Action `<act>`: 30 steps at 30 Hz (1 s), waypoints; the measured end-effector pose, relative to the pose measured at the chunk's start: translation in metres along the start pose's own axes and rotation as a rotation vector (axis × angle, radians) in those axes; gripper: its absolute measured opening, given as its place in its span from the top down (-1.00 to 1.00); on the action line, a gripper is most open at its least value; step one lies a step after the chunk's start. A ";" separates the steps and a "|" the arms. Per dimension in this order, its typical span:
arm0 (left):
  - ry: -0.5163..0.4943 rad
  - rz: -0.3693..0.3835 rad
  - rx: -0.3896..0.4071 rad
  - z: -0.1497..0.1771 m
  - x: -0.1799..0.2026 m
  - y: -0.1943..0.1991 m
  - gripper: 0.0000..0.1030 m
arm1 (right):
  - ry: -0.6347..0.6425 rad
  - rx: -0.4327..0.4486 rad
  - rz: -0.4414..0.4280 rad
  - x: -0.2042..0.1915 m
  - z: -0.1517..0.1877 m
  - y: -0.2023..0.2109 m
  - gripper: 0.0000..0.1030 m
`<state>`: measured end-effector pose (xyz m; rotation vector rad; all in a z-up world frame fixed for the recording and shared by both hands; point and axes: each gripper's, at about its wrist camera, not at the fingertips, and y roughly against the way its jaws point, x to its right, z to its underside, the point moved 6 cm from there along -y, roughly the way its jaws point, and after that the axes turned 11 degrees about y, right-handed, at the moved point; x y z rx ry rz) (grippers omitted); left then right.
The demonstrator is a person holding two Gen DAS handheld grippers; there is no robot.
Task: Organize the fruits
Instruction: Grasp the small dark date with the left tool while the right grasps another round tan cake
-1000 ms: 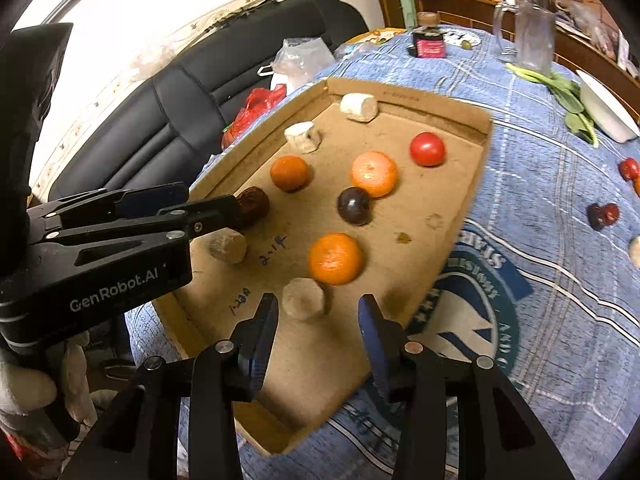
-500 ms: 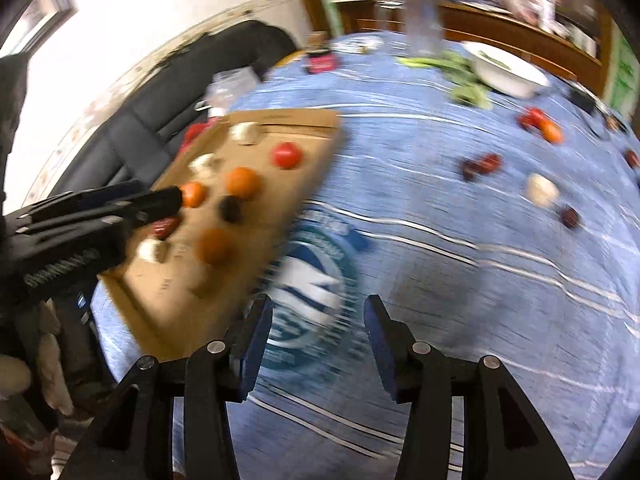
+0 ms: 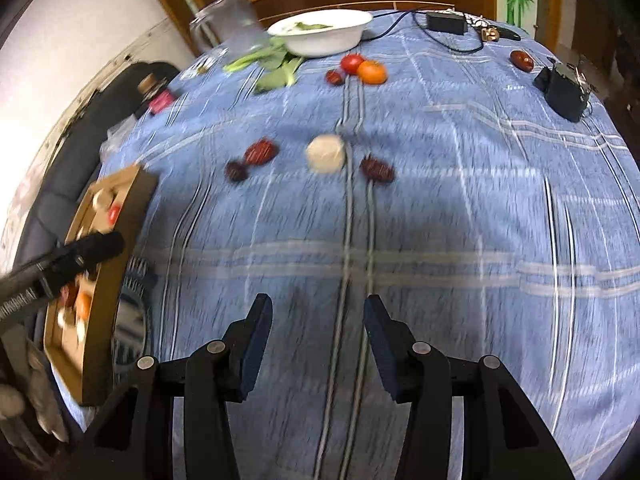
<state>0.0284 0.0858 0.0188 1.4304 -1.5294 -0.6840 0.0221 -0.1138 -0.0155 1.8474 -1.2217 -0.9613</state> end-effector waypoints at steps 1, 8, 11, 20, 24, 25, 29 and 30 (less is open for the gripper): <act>-0.008 0.004 -0.001 -0.005 0.004 -0.007 -0.11 | -0.001 0.010 0.004 0.004 -0.010 -0.002 0.00; -0.035 0.052 -0.039 -0.036 0.020 -0.052 0.00 | 0.038 0.036 0.034 0.009 -0.058 -0.025 0.00; -0.055 0.060 -0.048 -0.041 0.023 -0.063 0.06 | 0.062 0.027 0.038 0.007 -0.066 -0.039 0.01; -0.104 0.094 -0.080 -0.043 0.032 -0.081 0.25 | 0.075 0.006 0.039 0.007 -0.078 -0.064 0.30; -0.116 0.117 -0.087 -0.042 0.041 -0.086 0.25 | 0.037 0.007 0.021 0.011 -0.078 -0.064 0.38; -0.119 0.121 -0.087 -0.042 0.042 -0.086 0.25 | 0.034 0.008 0.018 0.011 -0.077 -0.063 0.38; -0.128 0.130 -0.096 -0.039 0.047 -0.091 0.26 | 0.023 0.011 0.009 0.012 -0.072 -0.061 0.38; -0.136 0.120 -0.096 -0.039 0.048 -0.093 0.26 | 0.021 0.011 0.006 0.012 -0.072 -0.061 0.38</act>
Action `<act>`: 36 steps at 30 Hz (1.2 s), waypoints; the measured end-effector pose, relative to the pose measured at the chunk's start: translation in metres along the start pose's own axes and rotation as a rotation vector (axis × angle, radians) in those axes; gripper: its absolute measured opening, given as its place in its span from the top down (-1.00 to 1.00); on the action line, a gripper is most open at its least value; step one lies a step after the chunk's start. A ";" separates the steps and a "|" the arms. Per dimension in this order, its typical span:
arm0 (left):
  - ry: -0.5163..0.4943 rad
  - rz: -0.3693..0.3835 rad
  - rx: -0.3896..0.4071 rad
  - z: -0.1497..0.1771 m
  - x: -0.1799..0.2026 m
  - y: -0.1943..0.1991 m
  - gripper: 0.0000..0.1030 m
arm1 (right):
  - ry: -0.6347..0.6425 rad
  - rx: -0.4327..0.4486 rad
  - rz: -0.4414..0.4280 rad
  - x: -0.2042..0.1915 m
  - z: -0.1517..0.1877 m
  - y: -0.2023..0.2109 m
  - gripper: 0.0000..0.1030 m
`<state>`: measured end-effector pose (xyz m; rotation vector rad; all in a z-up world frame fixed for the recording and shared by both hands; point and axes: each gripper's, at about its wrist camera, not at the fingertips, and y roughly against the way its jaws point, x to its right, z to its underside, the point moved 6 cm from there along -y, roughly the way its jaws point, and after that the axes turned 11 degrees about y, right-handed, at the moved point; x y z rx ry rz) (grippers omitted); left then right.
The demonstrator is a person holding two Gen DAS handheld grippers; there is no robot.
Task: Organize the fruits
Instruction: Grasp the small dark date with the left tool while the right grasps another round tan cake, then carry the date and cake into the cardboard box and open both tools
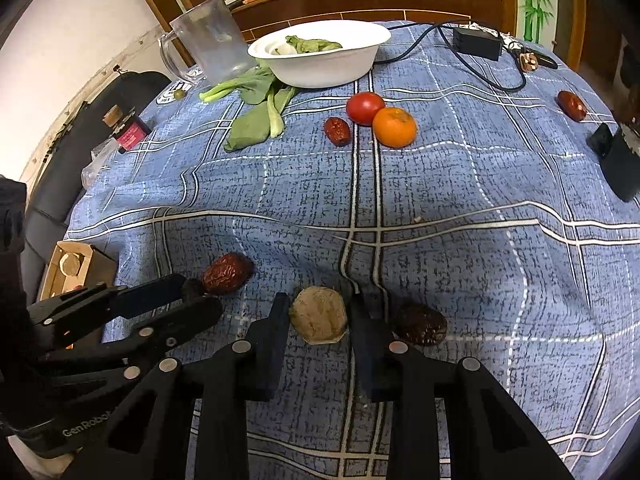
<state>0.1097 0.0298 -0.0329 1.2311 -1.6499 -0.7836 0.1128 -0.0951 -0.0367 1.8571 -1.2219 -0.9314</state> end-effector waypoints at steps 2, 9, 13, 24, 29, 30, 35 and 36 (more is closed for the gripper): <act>-0.020 -0.024 0.009 0.000 0.001 -0.001 0.46 | -0.006 0.002 -0.004 0.000 0.001 0.001 0.38; 0.011 -0.019 0.028 0.002 -0.002 0.008 0.53 | -0.011 0.021 -0.016 -0.002 0.001 0.011 0.38; 0.035 -0.008 0.053 0.005 -0.002 0.025 0.53 | 0.002 0.036 -0.025 -0.009 0.002 0.023 0.38; 0.182 0.003 0.130 0.047 -0.044 0.104 0.53 | 0.039 0.029 -0.091 -0.057 0.023 0.044 0.38; 0.273 -0.069 0.171 0.084 -0.093 0.151 0.52 | 0.096 0.032 -0.152 -0.107 0.031 0.054 0.37; 0.285 -0.098 0.175 0.093 -0.104 0.160 0.52 | 0.108 0.032 -0.164 -0.117 0.031 0.056 0.37; 0.357 -0.214 0.181 0.138 -0.156 0.192 0.52 | 0.205 0.027 -0.237 -0.181 0.036 0.061 0.37; 0.373 -0.233 0.180 0.147 -0.166 0.197 0.52 | 0.227 0.024 -0.247 -0.193 0.038 0.060 0.37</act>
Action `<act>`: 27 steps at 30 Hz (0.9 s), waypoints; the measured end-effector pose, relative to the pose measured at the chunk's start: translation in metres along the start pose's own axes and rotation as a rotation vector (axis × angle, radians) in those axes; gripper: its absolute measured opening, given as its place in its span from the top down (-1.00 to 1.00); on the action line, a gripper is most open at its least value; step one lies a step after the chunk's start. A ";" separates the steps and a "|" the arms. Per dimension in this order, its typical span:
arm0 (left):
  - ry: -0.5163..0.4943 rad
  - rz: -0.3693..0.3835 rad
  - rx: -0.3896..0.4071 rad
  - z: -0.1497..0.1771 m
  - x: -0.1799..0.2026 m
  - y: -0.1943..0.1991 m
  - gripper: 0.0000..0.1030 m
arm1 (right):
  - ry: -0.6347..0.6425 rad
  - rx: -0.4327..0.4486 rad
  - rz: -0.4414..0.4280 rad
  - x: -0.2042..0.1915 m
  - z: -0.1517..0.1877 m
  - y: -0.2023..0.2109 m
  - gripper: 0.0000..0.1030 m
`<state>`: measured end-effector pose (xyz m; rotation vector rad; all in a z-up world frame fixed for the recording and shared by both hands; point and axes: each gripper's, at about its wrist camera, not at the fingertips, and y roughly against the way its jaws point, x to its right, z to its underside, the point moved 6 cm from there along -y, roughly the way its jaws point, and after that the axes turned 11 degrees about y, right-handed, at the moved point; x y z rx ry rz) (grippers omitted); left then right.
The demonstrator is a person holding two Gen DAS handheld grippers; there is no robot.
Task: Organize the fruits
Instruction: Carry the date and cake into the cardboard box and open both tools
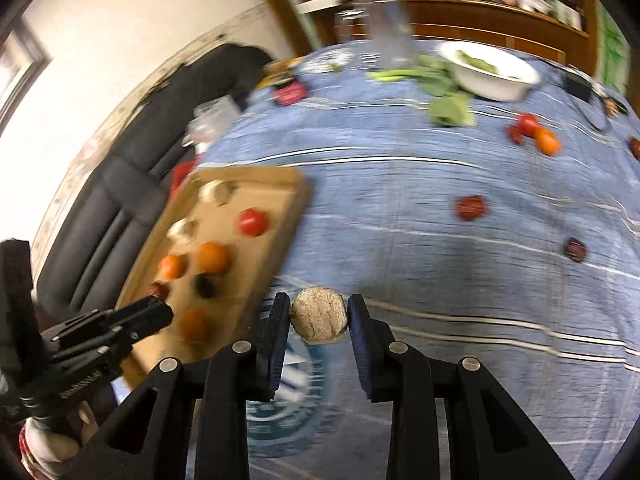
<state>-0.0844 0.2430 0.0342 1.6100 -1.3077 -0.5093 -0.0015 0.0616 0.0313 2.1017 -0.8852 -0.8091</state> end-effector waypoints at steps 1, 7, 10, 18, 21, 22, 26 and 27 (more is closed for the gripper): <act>0.012 -0.018 0.000 0.003 -0.012 0.002 0.52 | 0.031 -0.008 -0.016 -0.016 -0.001 -0.005 0.37; 0.087 -0.054 -0.023 0.021 -0.057 0.002 0.52 | 0.201 -0.053 -0.086 -0.087 -0.004 -0.031 0.36; 0.105 -0.046 -0.038 0.028 -0.066 -0.003 0.52 | 0.272 -0.076 -0.110 -0.115 -0.008 -0.050 0.36; 0.119 -0.032 -0.072 0.035 -0.074 -0.018 0.52 | 0.341 -0.157 -0.133 -0.142 -0.012 -0.105 0.36; 0.121 -0.025 -0.067 0.034 -0.076 -0.017 0.52 | 0.342 -0.184 -0.128 -0.142 -0.008 -0.119 0.36; 0.121 -0.024 -0.065 0.034 -0.076 -0.018 0.52 | 0.337 -0.192 -0.128 -0.142 -0.007 -0.124 0.36; 0.110 -0.035 -0.056 0.034 -0.075 -0.019 0.51 | 0.335 -0.198 -0.123 -0.140 -0.008 -0.130 0.36; 0.109 -0.037 -0.055 0.034 -0.075 -0.019 0.51 | 0.334 -0.201 -0.123 -0.140 -0.008 -0.131 0.36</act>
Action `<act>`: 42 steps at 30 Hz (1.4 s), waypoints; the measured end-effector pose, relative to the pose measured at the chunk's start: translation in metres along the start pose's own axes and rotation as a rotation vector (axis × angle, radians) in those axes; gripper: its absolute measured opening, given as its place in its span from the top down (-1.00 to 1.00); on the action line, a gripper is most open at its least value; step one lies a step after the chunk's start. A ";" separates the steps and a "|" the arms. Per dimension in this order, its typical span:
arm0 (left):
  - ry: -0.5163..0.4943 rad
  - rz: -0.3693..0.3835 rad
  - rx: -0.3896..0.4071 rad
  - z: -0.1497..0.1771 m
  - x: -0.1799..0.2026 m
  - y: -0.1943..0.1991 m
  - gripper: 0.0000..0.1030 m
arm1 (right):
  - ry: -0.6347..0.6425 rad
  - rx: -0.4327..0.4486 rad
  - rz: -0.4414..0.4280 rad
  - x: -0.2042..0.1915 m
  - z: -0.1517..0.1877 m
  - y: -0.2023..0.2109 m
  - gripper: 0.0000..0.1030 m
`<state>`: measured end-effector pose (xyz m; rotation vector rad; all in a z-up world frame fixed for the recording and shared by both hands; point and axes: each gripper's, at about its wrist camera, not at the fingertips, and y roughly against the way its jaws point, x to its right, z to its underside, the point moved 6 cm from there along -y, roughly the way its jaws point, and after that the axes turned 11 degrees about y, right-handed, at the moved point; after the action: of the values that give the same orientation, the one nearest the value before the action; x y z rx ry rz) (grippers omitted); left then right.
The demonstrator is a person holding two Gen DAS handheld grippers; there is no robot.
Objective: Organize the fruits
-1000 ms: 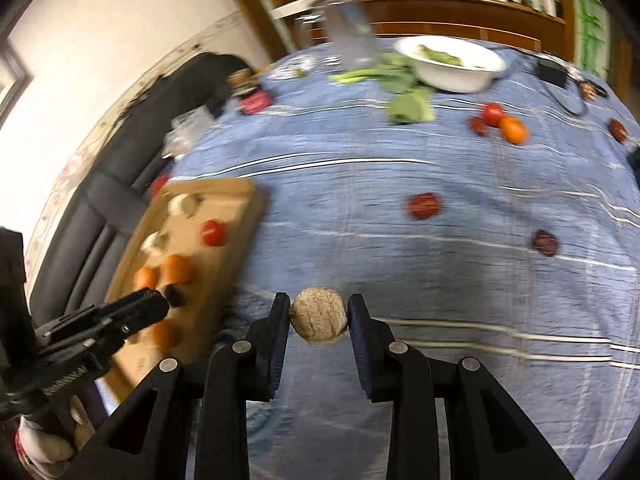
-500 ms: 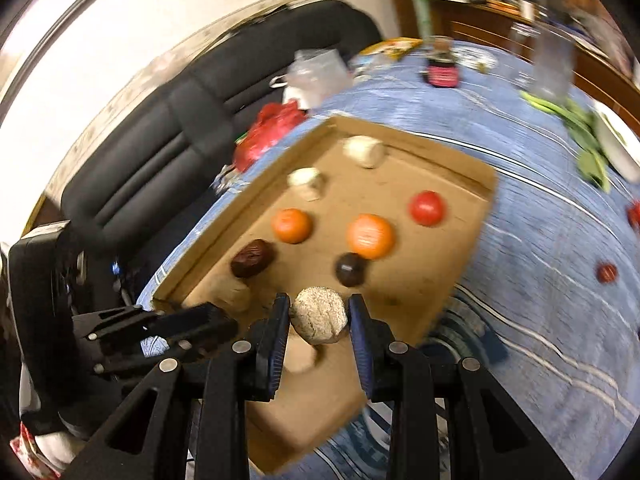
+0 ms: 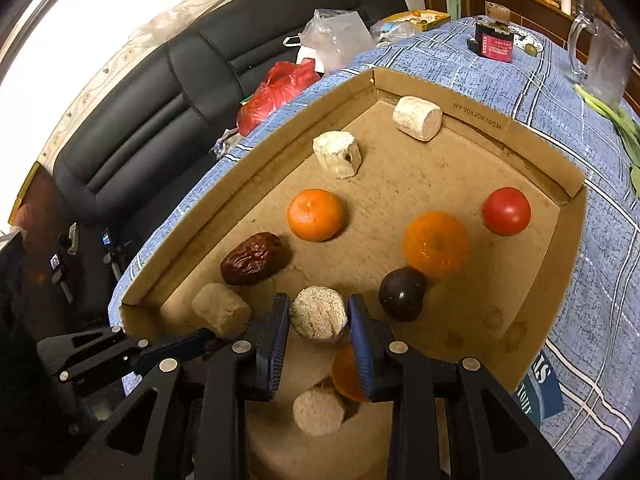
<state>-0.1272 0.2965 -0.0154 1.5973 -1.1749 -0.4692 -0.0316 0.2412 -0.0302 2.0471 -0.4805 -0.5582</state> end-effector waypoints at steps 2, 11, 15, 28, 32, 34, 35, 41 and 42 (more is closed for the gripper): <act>0.005 -0.004 0.003 0.000 0.000 0.000 0.51 | 0.002 -0.005 0.003 0.001 0.001 -0.001 0.36; 0.029 -0.015 0.018 -0.003 -0.001 0.007 0.10 | 0.003 0.007 0.008 0.001 0.000 0.007 0.16; 0.040 -0.014 0.039 -0.007 0.003 0.019 0.06 | -0.005 0.035 0.013 0.003 0.002 0.025 0.13; -0.093 -0.172 0.390 -0.013 0.065 0.106 -0.40 | -0.182 0.178 0.139 0.038 0.055 0.128 0.00; -0.117 -0.202 0.594 -0.009 0.094 0.159 -0.98 | -0.228 0.217 0.168 0.044 0.080 0.157 -0.01; -0.134 -0.239 0.670 -0.007 0.107 0.181 -1.00 | -0.236 0.233 0.180 0.044 0.091 0.169 -0.04; -0.137 -0.265 0.693 -0.005 0.112 0.187 -1.00 | -0.236 0.239 0.183 0.043 0.094 0.173 -0.07; -0.143 -0.306 0.667 0.005 0.126 0.187 -1.00 | -0.216 0.255 0.224 0.035 0.118 0.187 -0.17; -0.141 -0.301 0.648 0.007 0.126 0.185 -1.00 | -0.213 0.250 0.236 0.035 0.123 0.188 -0.19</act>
<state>-0.1599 0.1902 0.1789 2.3525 -1.2718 -0.4174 -0.0938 0.0460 0.0677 2.1351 -0.9463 -0.5990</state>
